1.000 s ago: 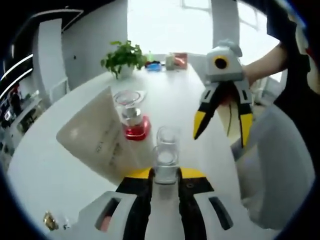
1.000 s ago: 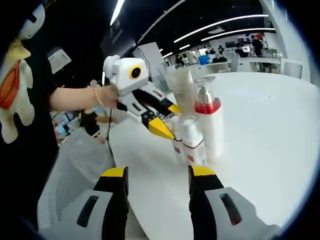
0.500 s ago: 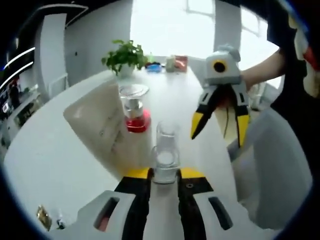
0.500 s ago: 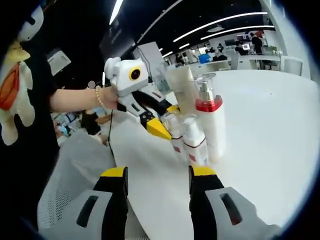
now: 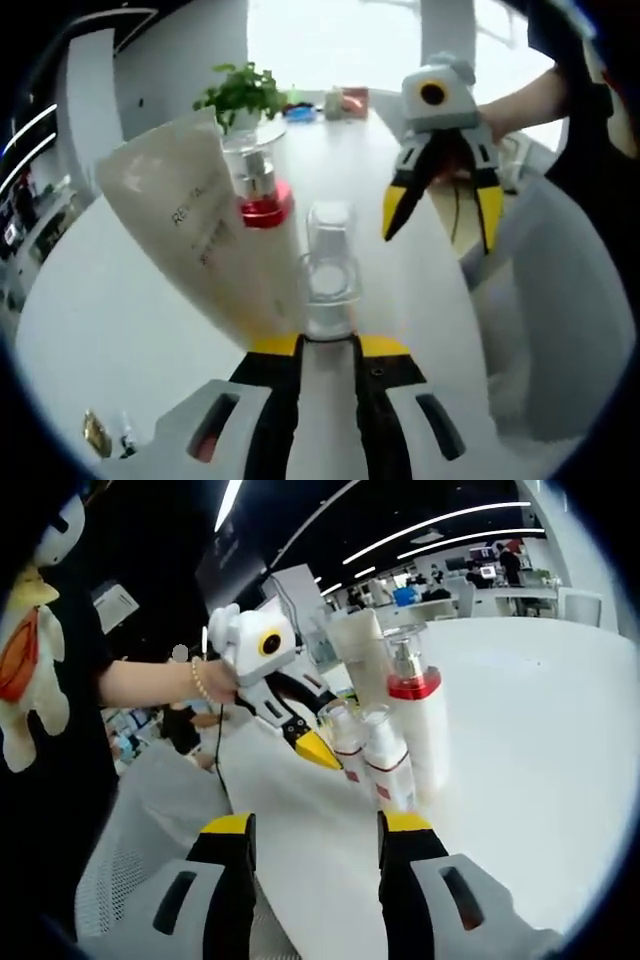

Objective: Arrange the skincare products in the storage area until every visible bottle or jar stands upright without overlapping.

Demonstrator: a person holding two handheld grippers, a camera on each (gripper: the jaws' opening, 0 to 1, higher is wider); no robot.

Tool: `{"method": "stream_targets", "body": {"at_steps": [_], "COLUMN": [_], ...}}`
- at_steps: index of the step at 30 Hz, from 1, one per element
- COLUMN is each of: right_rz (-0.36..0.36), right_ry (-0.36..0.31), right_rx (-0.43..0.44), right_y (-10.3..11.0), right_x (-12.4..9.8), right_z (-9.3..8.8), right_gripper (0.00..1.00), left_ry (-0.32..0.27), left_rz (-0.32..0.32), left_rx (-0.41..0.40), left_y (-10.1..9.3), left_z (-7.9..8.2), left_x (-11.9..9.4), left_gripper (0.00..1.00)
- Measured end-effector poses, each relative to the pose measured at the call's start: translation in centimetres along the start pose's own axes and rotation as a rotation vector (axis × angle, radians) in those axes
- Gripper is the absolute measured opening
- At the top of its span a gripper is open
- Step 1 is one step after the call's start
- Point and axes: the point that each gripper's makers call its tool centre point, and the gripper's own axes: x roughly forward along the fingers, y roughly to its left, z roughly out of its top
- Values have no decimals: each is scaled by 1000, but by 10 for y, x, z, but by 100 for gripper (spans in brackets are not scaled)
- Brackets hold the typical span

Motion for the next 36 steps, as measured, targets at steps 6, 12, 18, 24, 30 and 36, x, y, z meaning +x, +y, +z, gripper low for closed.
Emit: {"method": "stream_targets", "body": {"at_steps": [6, 12, 18, 24, 30, 36], "right_rz": [-4, -6, -8, -9, -11, -12], "right_ry": [-6, -2, -3, -3, -3, 1], "right_rx": [5, 12, 15, 16, 16, 8], "right_y": [-1, -1, -1, -3, -2, 0], "right_x": [-2, -2, -2, -3, -3, -3], "right_z": [0, -3, -3, -4, -3, -2], "right_gripper": [48, 48, 48, 48, 49, 49], "left_ry": [-5, -10, -22, -24, -18, -17], "left_rz": [-1, -6, -7, -9, -10, -6], "left_rx": [13, 19, 13, 11, 6, 5], "left_y": [0, 0, -1, 0, 0, 0], "left_z": [0, 5, 9, 9, 8, 7], "left_x": [6, 9, 12, 13, 12, 8], "left_gripper": [17, 17, 17, 17, 17, 20]}}
